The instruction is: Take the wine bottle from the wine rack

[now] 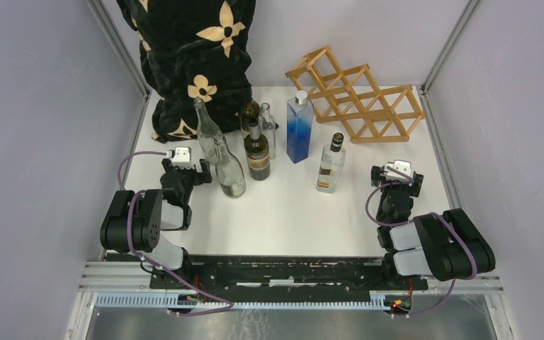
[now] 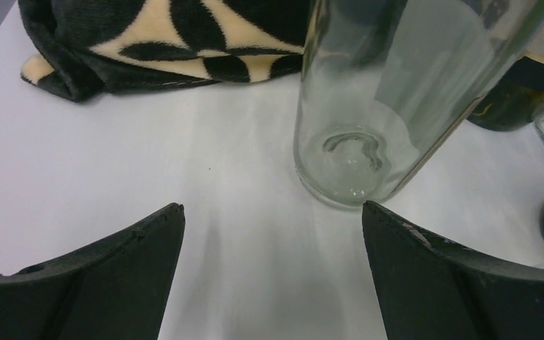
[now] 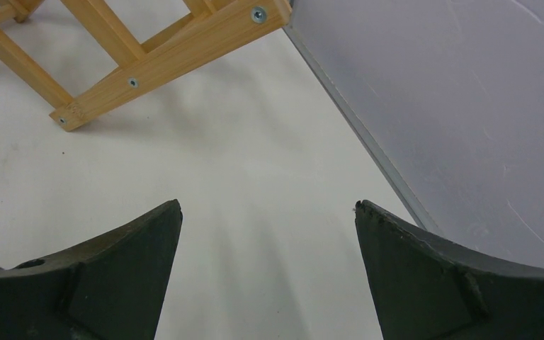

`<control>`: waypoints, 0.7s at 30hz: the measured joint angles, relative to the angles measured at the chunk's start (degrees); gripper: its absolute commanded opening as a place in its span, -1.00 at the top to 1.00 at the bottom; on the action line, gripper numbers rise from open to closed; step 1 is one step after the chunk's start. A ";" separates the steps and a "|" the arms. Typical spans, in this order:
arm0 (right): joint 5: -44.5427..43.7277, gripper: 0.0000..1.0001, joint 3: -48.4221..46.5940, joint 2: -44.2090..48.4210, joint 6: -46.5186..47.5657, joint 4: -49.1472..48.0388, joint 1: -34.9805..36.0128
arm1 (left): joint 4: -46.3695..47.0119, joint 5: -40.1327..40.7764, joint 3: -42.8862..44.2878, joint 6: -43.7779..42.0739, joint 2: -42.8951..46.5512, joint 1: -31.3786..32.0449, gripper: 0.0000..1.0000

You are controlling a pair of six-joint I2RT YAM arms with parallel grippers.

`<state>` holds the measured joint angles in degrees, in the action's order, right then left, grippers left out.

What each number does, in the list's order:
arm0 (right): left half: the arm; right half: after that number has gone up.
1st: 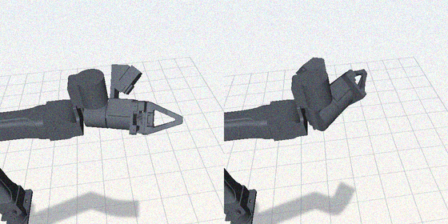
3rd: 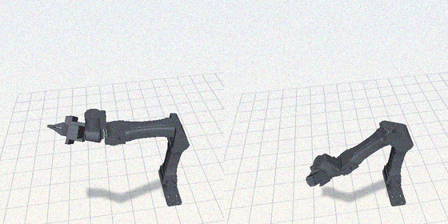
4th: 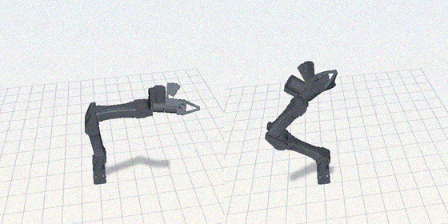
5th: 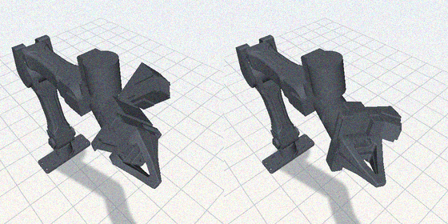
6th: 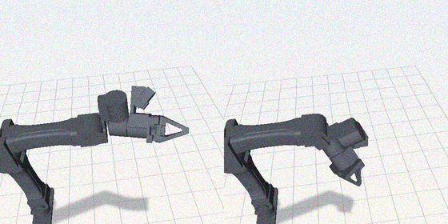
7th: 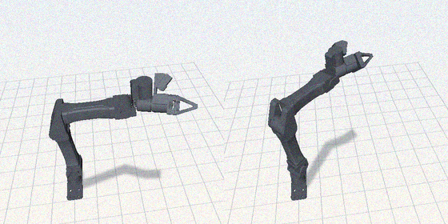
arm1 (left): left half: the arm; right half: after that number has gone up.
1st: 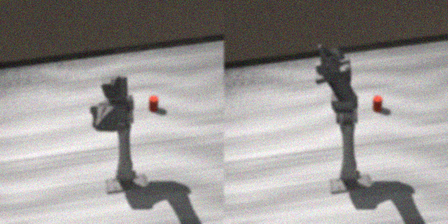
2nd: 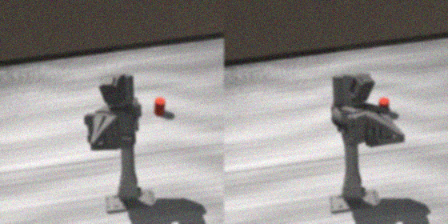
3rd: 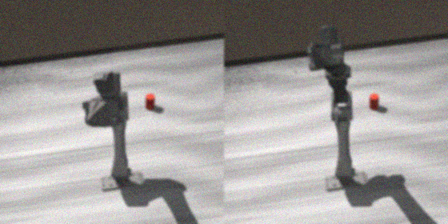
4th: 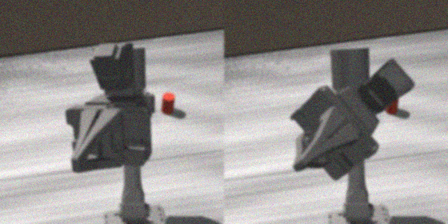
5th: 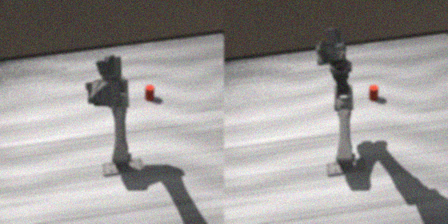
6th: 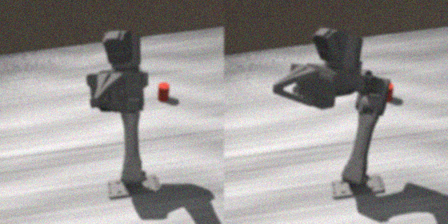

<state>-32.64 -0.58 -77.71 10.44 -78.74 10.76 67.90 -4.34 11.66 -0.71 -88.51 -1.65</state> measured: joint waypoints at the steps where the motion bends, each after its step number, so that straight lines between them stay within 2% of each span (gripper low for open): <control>1: 0.72 -0.96 0.00 -0.33 0.02 -0.04 -0.39 | -0.44 0.79 0.07 0.04 0.00 0.00 -1.00; 8: 4.00 -0.96 0.02 -0.55 -0.09 -0.11 -1.84 | -3.10 6.97 2.01 0.57 -0.02 -0.04 -1.00; 21: 5.14 -0.96 0.02 -0.55 -0.07 -0.11 -1.90 | -4.24 8.76 2.01 0.59 -0.02 -0.04 -1.00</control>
<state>-27.51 -0.56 -78.26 10.37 -78.85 8.86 63.66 4.43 13.67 -0.12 -88.53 -1.69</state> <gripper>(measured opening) 0.979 0.996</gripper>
